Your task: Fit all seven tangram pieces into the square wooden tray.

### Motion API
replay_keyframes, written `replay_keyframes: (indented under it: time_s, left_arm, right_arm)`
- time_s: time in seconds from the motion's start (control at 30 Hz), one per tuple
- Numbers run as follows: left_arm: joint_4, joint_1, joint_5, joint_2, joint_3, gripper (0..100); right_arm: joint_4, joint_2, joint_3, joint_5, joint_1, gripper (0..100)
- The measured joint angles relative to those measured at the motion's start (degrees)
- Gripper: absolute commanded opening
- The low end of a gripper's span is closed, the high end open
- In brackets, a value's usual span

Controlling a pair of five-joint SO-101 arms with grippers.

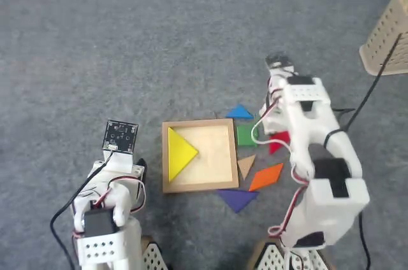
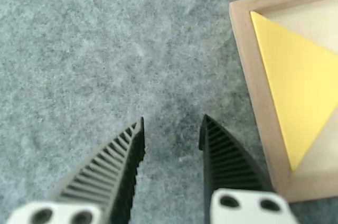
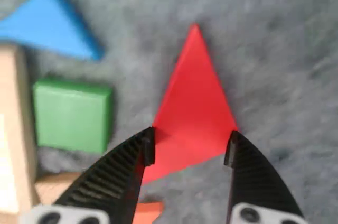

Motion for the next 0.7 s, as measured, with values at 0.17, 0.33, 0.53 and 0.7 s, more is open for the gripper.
replay_keyframes:
  time_s: [0.17,0.33,0.53,0.7]
  left_arm:
    - [0.0,0.0,0.0,0.0,0.0,17]
    - [0.0,0.0,0.0,0.0,0.0,17]
    - [0.0,0.0,0.0,0.0,0.0,17]
    - [0.0,0.0,0.0,0.0,0.0,17]
  right_arm:
    - [5.19,3.69,-8.62,4.13,1.67,22.8]
    - [9.49,2.37,-12.22,4.92,0.97,22.9]
    - [6.86,-5.63,-5.89,5.1,-2.02,23.6]
    - [0.88,-6.15,-0.62,4.92,-1.67,31.6]
